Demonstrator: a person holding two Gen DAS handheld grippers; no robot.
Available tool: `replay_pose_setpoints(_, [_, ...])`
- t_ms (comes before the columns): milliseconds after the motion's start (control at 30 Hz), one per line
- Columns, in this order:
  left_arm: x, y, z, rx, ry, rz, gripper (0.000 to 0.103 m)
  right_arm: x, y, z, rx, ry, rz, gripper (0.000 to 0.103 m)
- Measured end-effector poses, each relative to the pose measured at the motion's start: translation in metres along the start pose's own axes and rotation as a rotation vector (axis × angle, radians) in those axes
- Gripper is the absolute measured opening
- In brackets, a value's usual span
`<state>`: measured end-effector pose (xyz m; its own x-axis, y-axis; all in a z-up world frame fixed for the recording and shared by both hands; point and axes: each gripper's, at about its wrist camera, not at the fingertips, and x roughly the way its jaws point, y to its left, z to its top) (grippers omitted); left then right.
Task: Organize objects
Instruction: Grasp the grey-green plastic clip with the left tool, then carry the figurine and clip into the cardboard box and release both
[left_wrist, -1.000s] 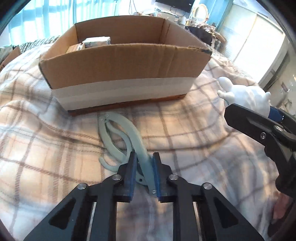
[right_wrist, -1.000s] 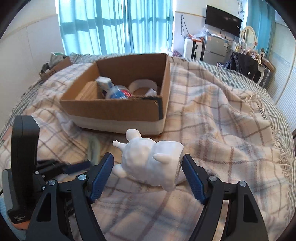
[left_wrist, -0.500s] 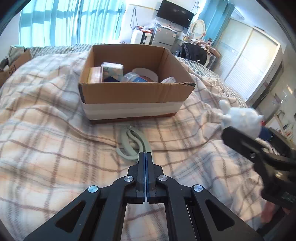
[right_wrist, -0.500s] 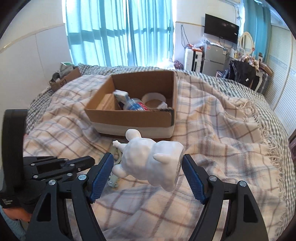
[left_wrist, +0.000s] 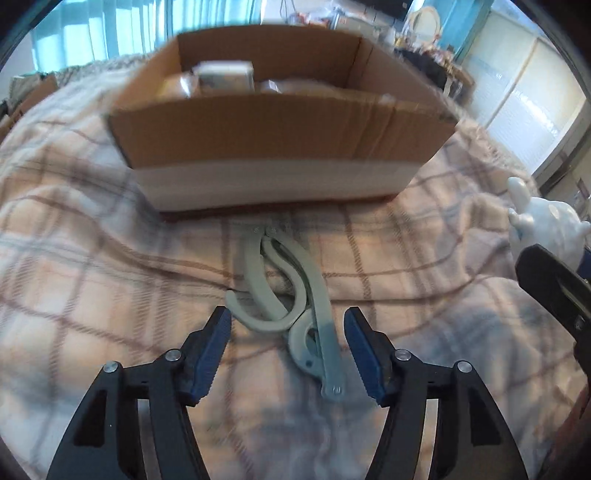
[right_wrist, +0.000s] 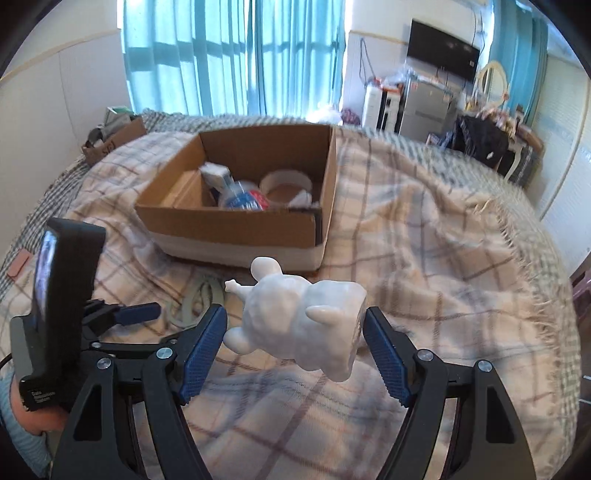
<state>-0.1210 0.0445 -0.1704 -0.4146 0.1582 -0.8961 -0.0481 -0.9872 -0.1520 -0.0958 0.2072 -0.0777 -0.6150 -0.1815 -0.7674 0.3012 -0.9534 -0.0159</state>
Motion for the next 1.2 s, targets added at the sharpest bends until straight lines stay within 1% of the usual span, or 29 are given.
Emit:
replay_pose_setpoints(100, [0.024, -0.005, 0.004, 0.021, 0.037, 0.028, 0.068, 0.017, -0.007, -0.003, 0.024, 0.033, 0.029, 0.076])
replay_pose_setpoints(167, [0.030, -0.007, 0.005, 0.027, 0.031, 0.032, 0.067, 0.024, -0.012, -0.007, 0.040, 0.047, 0.049, 0.075])
replay_pose_setpoints(200, [0.030, -0.007, 0.005, 0.033, 0.021, 0.026, 0.055, 0.026, -0.013, -0.009, 0.047, 0.053, 0.053, 0.075])
replay_pose_setpoints(233, [0.030, -0.006, 0.005, 0.036, 0.018, 0.002, 0.052, 0.028, -0.016, -0.011, 0.055, 0.059, 0.055, 0.075])
replay_pose_setpoints(267, [0.028, -0.004, 0.004, 0.030, 0.015, -0.016, 0.036, 0.030, -0.017, -0.011, 0.060, 0.062, 0.058, 0.075])
replay_pose_setpoints(300, [0.025, 0.000, 0.003, 0.016, 0.012, -0.032, 0.014, 0.030, -0.017, -0.012, 0.063, 0.064, 0.060, 0.075])
replay_pose_setpoints(367, [0.015, 0.007, -0.002, -0.005, -0.011, -0.059, 0.013, 0.028, -0.016, -0.013, 0.060, 0.056, 0.060, 0.076])
replay_pose_setpoints(467, [-0.008, 0.010, -0.008, 0.000, -0.062, -0.072, 0.013, 0.021, -0.012, -0.013, 0.044, 0.035, 0.051, 0.076])
replay_pose_setpoints(567, [-0.039, 0.008, -0.015, 0.028, -0.116, -0.059, 0.013, 0.010, -0.007, -0.014, 0.035, 0.015, 0.037, 0.076])
replay_pose_setpoints(633, [-0.061, 0.008, -0.021, 0.035, -0.149, -0.065, 0.013, -0.003, -0.004, -0.013, 0.028, -0.010, 0.028, 0.076])
replay_pose_setpoints(700, [-0.078, 0.009, -0.020, 0.045, -0.174, -0.057, 0.013, -0.016, 0.001, -0.010, 0.020, -0.033, 0.022, 0.076])
replay_pose_setpoints(800, [-0.114, 0.010, -0.018, 0.066, -0.239, -0.041, 0.013, -0.036, 0.009, -0.005, 0.006, -0.069, 0.012, 0.075])
replay_pose_setpoints(900, [-0.135, 0.011, -0.006, 0.072, -0.283, -0.048, 0.013, -0.058, 0.019, 0.004, -0.016, -0.109, 0.001, 0.075])
replay_pose_setpoints(1033, [-0.163, 0.010, 0.013, 0.093, -0.343, -0.050, 0.013, -0.079, 0.032, 0.025, -0.060, -0.160, -0.007, 0.075])
replay_pose_setpoints(1200, [-0.171, 0.014, 0.044, 0.101, -0.386, -0.045, 0.013, -0.084, 0.042, 0.064, -0.097, -0.206, 0.004, 0.075])
